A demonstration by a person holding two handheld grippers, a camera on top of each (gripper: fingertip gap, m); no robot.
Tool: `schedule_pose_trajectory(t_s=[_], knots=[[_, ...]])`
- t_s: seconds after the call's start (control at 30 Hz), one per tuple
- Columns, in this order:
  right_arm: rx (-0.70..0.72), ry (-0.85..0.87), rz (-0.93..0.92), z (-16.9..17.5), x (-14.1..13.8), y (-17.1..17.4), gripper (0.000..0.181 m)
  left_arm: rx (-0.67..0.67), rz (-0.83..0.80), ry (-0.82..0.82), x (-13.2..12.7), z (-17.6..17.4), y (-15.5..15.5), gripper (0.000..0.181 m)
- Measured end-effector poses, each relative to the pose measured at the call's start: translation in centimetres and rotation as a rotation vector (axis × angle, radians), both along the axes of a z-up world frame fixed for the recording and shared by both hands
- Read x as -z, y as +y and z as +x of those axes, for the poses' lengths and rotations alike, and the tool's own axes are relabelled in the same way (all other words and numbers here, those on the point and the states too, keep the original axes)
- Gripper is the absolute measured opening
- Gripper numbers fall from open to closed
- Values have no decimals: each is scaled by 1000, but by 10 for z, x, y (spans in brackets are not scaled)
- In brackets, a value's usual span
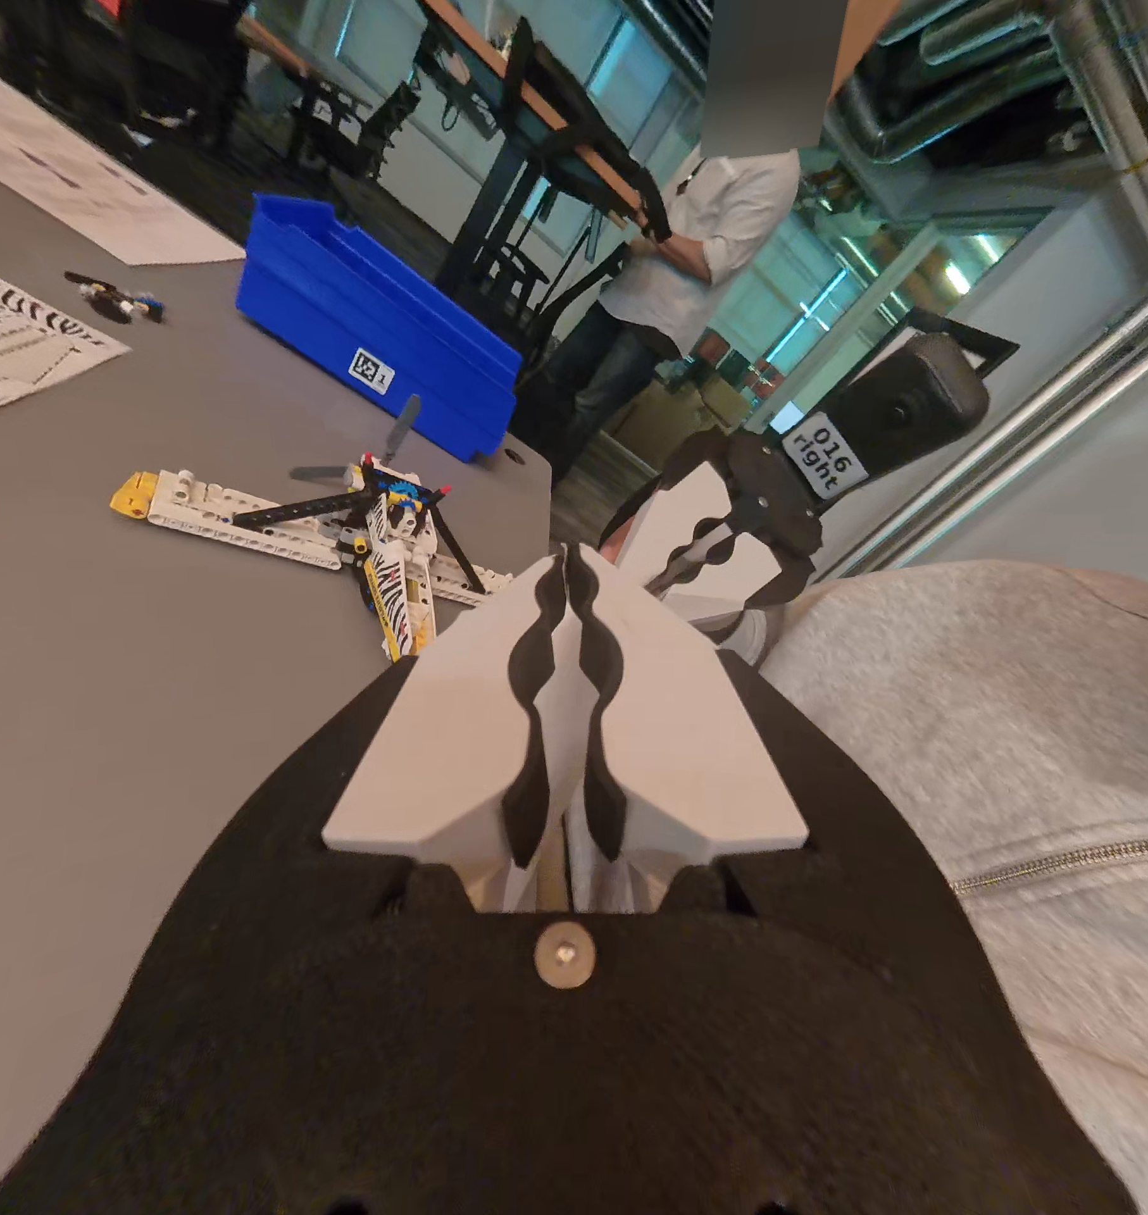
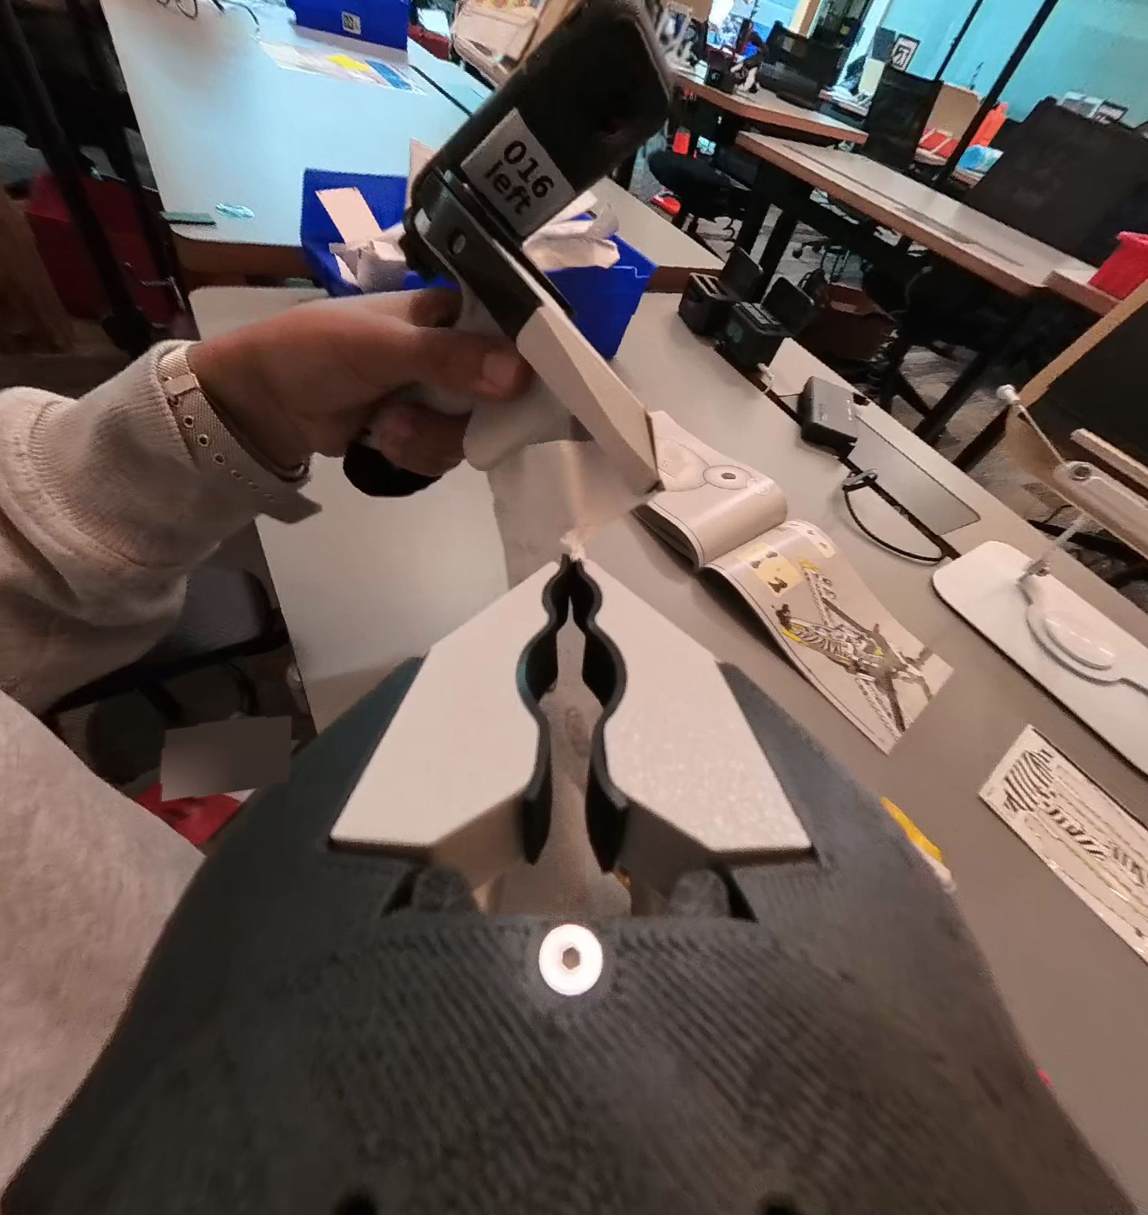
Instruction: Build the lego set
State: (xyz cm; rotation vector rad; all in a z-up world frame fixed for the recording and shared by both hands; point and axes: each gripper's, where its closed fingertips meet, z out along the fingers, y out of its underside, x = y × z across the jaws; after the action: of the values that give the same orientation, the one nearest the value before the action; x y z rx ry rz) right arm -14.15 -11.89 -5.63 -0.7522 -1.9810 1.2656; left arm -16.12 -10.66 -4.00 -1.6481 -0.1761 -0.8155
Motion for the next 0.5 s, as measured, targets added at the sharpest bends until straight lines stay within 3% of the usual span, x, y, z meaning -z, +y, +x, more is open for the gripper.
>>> schedule_pose_trajectory(t_s=[0.13, 0.23, 0.3, 0.43, 0.5], knots=[[-23, -31, -110, -1, -8, 3, 0, 23, 30, 9, -6, 4, -4, 0], [26, -34, -109, -4, -9, 16, 0, 85, 51, -11, -11, 12, -10, 30], [26, -31, -109, -2, -9, 19, 0, 112, -6, 5, -2, 16, -13, 40], [-8, -46, -123, 3, -10, 15, 0, 125, -61, 64, 10, 20, -8, 41], [-36, -62, -128, 6, -7, 10, 0, 149, -39, 64, 7, 26, -6, 28]])
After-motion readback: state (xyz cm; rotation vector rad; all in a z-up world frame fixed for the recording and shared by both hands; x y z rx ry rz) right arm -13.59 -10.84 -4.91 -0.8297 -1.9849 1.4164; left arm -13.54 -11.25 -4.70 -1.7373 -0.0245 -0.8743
